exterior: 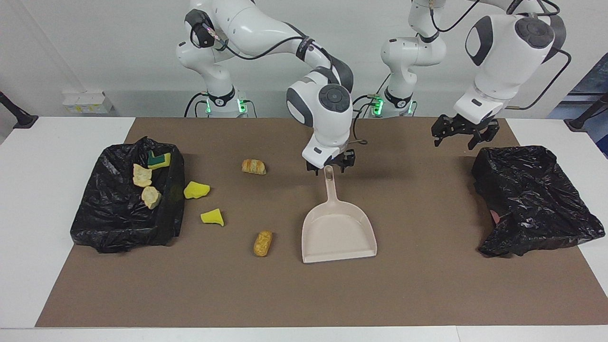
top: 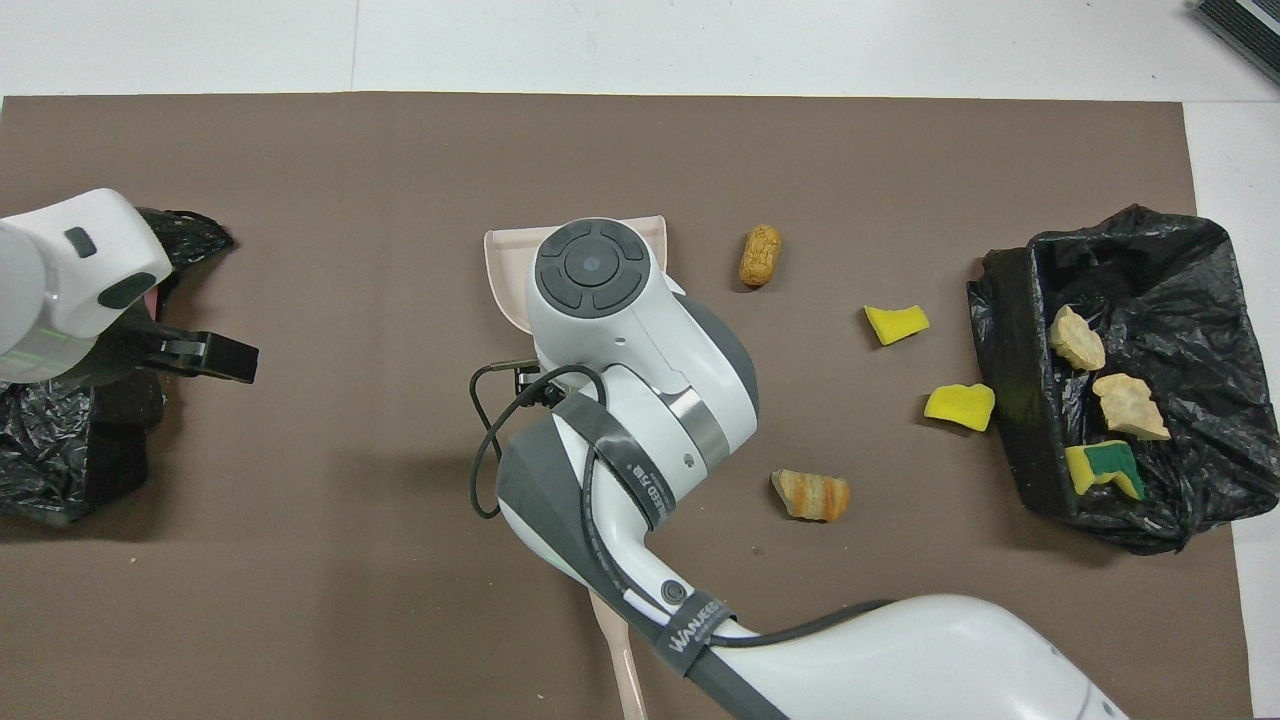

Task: Sweep and dump trash in bin

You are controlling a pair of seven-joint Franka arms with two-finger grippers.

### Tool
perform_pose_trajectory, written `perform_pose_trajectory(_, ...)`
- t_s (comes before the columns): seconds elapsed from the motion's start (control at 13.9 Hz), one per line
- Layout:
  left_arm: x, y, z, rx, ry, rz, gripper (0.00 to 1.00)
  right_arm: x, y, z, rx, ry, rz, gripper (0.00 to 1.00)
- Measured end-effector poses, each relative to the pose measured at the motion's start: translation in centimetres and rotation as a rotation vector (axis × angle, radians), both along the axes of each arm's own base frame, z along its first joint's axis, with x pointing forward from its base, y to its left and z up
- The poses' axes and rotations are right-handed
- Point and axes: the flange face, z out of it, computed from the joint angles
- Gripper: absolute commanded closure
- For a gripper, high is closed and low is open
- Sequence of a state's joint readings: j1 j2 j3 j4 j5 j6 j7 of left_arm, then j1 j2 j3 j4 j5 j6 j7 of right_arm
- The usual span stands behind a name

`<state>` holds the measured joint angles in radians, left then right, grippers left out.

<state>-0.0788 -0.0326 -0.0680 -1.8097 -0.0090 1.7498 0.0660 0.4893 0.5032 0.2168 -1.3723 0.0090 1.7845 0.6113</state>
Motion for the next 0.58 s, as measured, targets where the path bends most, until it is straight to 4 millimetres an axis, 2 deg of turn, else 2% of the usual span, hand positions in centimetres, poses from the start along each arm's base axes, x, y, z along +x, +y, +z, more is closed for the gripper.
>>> perform_pose_trajectory(0.14, 0.8, -1.9, -1.7, -0.004, -0.009, -0.031, 0.0, -2.5, -0.4, 1.5, -0.008, 0.023, 0.01, 0.0)
perform_pose_trajectory(0.29, 1.4, -4.6, -3.4, -0.007, -0.012, -0.065, 0.0, -6.1, -0.5, 1.9, -0.012, 0.057, 0.028, 0.0)
perform_pose_trajectory(0.43, 1.1, -8.2, -4.6, -0.007, -0.007, -0.084, 0.0, -10.2, -0.3, 1.3, -0.049, 0.08, 0.067, 0.0)
perform_pose_trajectory(0.58, 0.6, -11.7, -5.5, -0.008, -0.011, -0.069, 0.0, -13.5, -0.5, 0.2, -0.073, 0.102, 0.09, 0.0)
